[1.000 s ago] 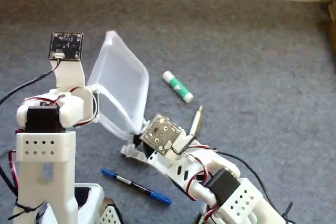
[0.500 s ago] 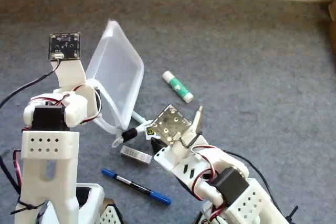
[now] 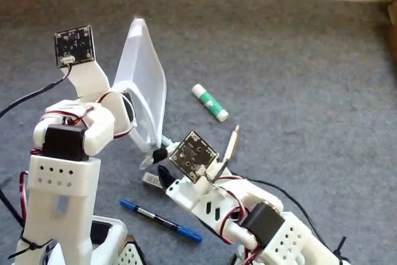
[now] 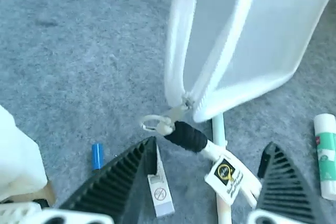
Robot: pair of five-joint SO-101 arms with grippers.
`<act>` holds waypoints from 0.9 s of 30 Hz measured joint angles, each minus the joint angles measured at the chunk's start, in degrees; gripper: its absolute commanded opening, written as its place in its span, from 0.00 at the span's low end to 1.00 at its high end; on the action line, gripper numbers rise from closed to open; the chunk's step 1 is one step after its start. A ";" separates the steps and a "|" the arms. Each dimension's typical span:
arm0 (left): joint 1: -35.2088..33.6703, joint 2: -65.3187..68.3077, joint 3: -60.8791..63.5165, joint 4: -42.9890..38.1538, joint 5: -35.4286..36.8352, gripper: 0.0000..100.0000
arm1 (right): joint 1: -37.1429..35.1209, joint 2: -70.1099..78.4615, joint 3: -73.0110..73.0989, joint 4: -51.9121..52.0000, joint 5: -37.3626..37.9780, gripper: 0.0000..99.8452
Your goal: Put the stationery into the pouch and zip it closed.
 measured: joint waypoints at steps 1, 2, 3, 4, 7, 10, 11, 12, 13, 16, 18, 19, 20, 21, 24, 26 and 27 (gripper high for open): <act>0.26 0.00 -0.53 0.00 0.26 0.01 | 0.00 0.00 1.32 -2.64 0.00 0.30; 0.53 0.00 -1.05 0.00 0.53 0.01 | 0.00 0.00 2.46 -5.10 0.00 0.30; 0.62 0.00 -1.49 0.00 0.62 0.01 | -0.09 0.00 3.60 -7.21 0.00 0.30; 0.62 0.00 -1.85 0.00 0.79 0.01 | -0.18 0.00 4.66 -8.97 0.00 0.30; 0.62 0.00 -2.11 0.00 0.79 0.01 | -0.44 0.00 6.42 -12.92 0.00 0.30; 0.62 0.00 -2.11 0.00 0.79 0.01 | -0.35 0.00 6.86 -15.91 0.00 0.30; 0.62 0.00 -2.11 0.00 0.79 0.01 | -0.35 0.00 6.86 -16.70 0.00 0.30; 0.62 0.00 -2.11 0.00 0.79 0.01 | -0.35 0.00 7.30 -17.67 0.00 0.30; 0.62 0.00 -2.11 0.00 0.79 0.01 | -0.35 0.00 8.00 -18.64 0.00 0.30; 0.70 0.00 -2.11 0.00 0.79 0.01 | -0.35 0.00 8.70 -21.19 0.00 0.30; 1.93 0.00 -2.11 0.00 0.79 0.01 | -0.35 0.00 8.88 -21.89 0.00 0.30; 2.64 0.00 -2.11 0.00 0.79 0.01 | -0.35 0.00 9.05 -22.07 0.00 0.30; 3.16 0.00 -2.11 0.00 0.79 0.01 | -0.35 0.00 9.41 -22.15 0.00 0.30; 3.69 0.00 -2.11 0.00 0.79 0.01 | -0.35 0.00 9.67 -22.15 0.00 0.30; 5.19 0.00 -2.11 0.00 0.79 0.01 | -0.35 0.00 10.02 -22.15 0.00 0.30; 6.33 0.00 -2.20 0.00 0.79 0.01 | -0.35 0.00 10.02 -22.15 0.00 0.30; 6.59 0.00 -2.20 0.00 0.79 0.01 | -0.35 0.00 10.02 -22.15 0.00 0.30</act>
